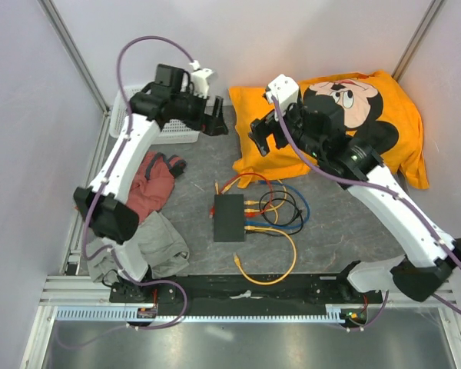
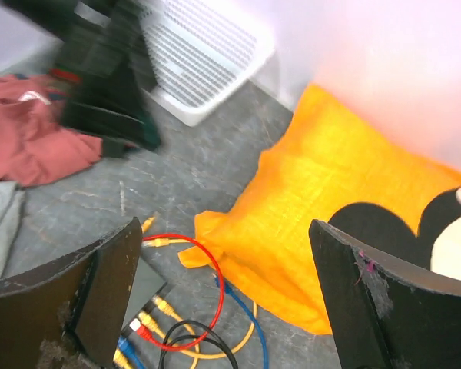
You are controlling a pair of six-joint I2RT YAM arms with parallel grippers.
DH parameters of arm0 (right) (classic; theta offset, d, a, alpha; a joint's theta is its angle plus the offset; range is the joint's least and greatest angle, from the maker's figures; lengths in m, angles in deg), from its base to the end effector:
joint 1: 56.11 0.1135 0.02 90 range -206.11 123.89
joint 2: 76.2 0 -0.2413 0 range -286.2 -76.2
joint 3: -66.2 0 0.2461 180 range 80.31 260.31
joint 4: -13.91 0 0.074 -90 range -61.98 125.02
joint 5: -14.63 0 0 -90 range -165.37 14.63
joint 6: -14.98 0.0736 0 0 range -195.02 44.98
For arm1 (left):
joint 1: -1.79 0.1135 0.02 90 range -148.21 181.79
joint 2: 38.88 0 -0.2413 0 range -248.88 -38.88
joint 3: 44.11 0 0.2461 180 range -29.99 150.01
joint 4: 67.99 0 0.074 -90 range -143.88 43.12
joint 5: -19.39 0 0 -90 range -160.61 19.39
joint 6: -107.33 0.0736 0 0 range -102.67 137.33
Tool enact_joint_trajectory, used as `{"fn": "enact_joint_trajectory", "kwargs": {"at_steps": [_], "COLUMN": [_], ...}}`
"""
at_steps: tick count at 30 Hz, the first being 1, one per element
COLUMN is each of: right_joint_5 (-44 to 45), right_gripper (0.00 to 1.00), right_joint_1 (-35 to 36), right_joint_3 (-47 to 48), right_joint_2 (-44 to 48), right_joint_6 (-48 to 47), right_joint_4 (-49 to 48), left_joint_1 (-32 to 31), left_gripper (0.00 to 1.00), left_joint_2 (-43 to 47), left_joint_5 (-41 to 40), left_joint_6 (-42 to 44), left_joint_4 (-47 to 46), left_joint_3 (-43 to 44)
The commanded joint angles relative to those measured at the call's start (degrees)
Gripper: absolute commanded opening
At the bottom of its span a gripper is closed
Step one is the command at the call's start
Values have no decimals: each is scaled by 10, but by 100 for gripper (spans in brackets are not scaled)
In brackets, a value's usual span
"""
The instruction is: Pull the plug from the switch port
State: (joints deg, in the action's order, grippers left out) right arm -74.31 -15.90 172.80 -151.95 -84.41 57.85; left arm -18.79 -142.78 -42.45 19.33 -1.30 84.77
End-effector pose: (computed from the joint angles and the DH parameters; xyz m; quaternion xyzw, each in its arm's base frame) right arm 0.2419 0.2027 0.4401 -0.3232 0.7133 0.1583 0.6014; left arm 0.3667 -0.1748 0.3593 0.2709 0.8485 -0.2831 0.3557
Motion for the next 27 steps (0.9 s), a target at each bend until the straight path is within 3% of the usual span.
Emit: {"fn": "enact_joint_trajectory", "kwargs": {"at_steps": [1, 4, 9, 13, 17, 20, 22, 27], "right_joint_5": [-49, -126, -249, -210, -234, -296, -335, -315], "right_gripper": [98, 98, 98, 98, 98, 98, 98, 98], "right_joint_1": [-49, -78, -84, -80, -82, -81, -82, -81], "right_joint_3": [25, 48, 82, 179, 175, 92, 73, 129], "right_joint_2": [-85, -138, -214, -271, -284, -263, -257, -294], "right_joint_6": [72, 145, 157, 105, 59, 67, 75, 81], "right_joint_4": [-37, -43, -53, 9, 71, 72, 71, 62], "left_joint_1": [22, 22, 25, 34, 34, 50, 51, 52], "left_gripper": [99, 100, 99, 99, 99, 99, 99, 99], "left_joint_2": [116, 197, 276, 309, 368, 398, 404, 397], "left_joint_5": [-62, -93, -131, -170, -160, -91, -89, -134], "left_joint_6": [20, 59, -15, -119, -148, -165, -144, -127], "left_joint_4": [-120, -182, -254, -272, -375, -388, -361, -337], "left_joint_3": [-112, -228, -394, -461, -598, -642, -643, -637]}}
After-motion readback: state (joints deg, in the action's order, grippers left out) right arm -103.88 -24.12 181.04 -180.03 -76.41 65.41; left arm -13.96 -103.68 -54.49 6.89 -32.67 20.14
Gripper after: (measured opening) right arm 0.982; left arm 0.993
